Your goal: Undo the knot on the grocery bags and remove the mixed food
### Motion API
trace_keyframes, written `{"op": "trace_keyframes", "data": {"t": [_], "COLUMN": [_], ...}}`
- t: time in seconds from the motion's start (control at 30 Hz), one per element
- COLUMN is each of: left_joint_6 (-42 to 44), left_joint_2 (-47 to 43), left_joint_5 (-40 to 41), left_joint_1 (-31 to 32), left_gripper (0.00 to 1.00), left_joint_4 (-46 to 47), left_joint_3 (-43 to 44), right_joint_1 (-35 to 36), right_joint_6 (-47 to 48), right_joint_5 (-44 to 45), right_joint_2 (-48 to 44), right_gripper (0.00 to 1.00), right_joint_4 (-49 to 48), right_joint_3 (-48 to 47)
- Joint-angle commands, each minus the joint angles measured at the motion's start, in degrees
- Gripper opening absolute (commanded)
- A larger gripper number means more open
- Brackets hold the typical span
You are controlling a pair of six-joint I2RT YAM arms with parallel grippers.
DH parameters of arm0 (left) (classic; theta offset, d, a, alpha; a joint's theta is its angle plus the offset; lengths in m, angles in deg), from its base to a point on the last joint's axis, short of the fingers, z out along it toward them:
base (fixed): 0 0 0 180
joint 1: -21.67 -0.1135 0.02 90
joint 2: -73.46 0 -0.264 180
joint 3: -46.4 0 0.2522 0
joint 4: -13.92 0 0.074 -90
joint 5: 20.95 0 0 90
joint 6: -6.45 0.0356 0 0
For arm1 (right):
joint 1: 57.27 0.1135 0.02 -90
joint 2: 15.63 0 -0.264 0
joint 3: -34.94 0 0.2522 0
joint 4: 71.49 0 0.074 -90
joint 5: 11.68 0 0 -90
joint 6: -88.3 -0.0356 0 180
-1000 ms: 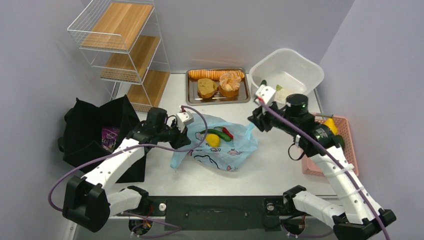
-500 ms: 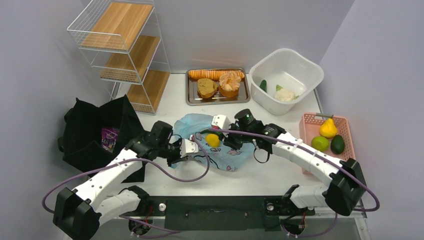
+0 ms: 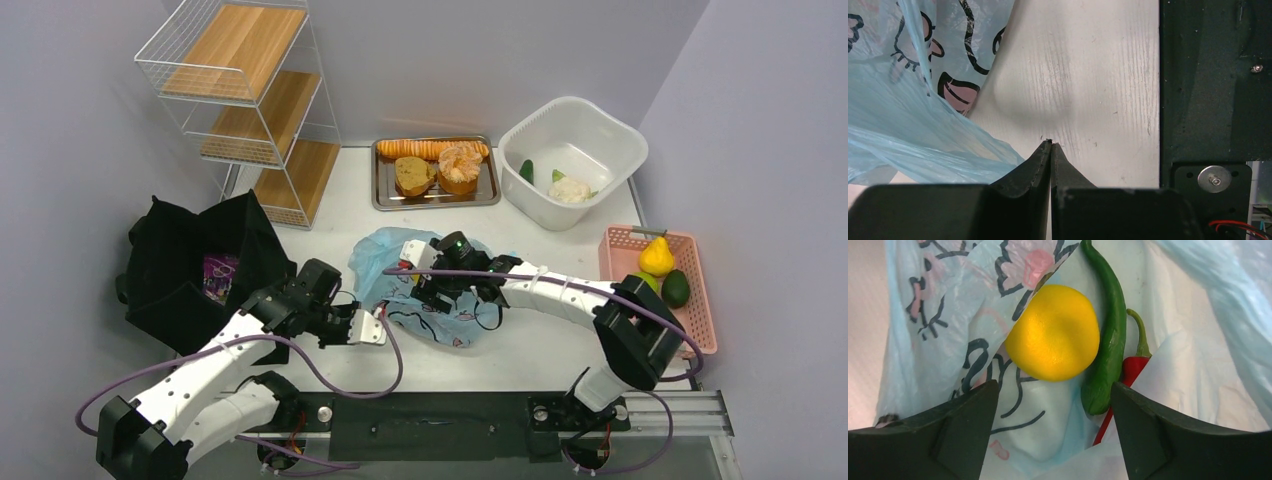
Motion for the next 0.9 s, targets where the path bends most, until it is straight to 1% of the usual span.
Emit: {"op": "trace_keyframes", "data": {"t": [0.0,0.23,0.3,0.37,0.43,0.47,0.5,0.53,0.57,0.63,0.7,0.8,0.87], "left_joint_6": [0.0,-2.0,-2.2,-2.5,-2.9,-3.1,-3.6,-4.0,-4.8,-5.6,-6.1,-7.5,-9.1], "left_joint_2": [0.0,0.9,0.9,0.7,0.5,0.4,0.1,-0.2,-0.5,-1.0,-1.2,-1.2,-1.0], "left_joint_5": [-0.3,-0.2,-0.1,0.2,0.5,0.7,0.8,1.2,1.3,1.6,1.7,1.8,1.9], "left_joint_1": [0.3,0.3,0.3,0.3,0.3,0.3,0.3,0.3,0.3,0.3,0.3,0.3,0.3], "left_gripper": [0.00,0.00,0.00,0.00,0.00,0.00,0.00,0.00,0.00,0.00,0.00,0.00,0.00], "left_joint_4": [-0.6,0.6,0.7,0.6,0.4,0.3,0.3,0.4,0.6,1.0,1.5,3.4,4.8], "left_joint_3": [0.5,1.0,1.1,1.2,1.3,1.3,1.3,1.3,1.2,0.9,0.5,0.0,-0.1], "right_joint_1": [1.6,1.6,1.6,1.5,1.2,0.9,0.4,0.3,-0.3,-1.5,-2.9,-4.8,-6.3], "right_joint_6": [-2.1,-1.9,-1.5,-1.3,-1.3,-1.3,-1.2,-1.1,-1.2,-1.4,-1.6,-2.0,-1.8], "right_joint_5": [4.9,2.9,2.1,2.0,1.4,1.0,0.1,-0.3,-1.1,-2.4,-3.8,-6.4,-9.9], "right_joint_2": [2.1,7.8,9.4,11.2,12.2,12.4,12.3,11.4,10.8,7.7,4.8,0.7,-1.5], "right_gripper": [0.80,0.82,0.81,0.78,0.73,0.65,0.60,0.49,0.45,0.26,0.18,0.15,0.14], "right_joint_4": [-8.7,-11.9,-12.1,-11.8,-11.3,-10.8,-10.3,-9.0,-8.4,-6.5,-3.2,1.0,4.4], "right_joint_3": [0.8,-0.3,-1.4,-2.6,-3.5,-3.7,-4.1,-4.4,-4.7,-4.9,-5.3,-6.5,-7.0]}}
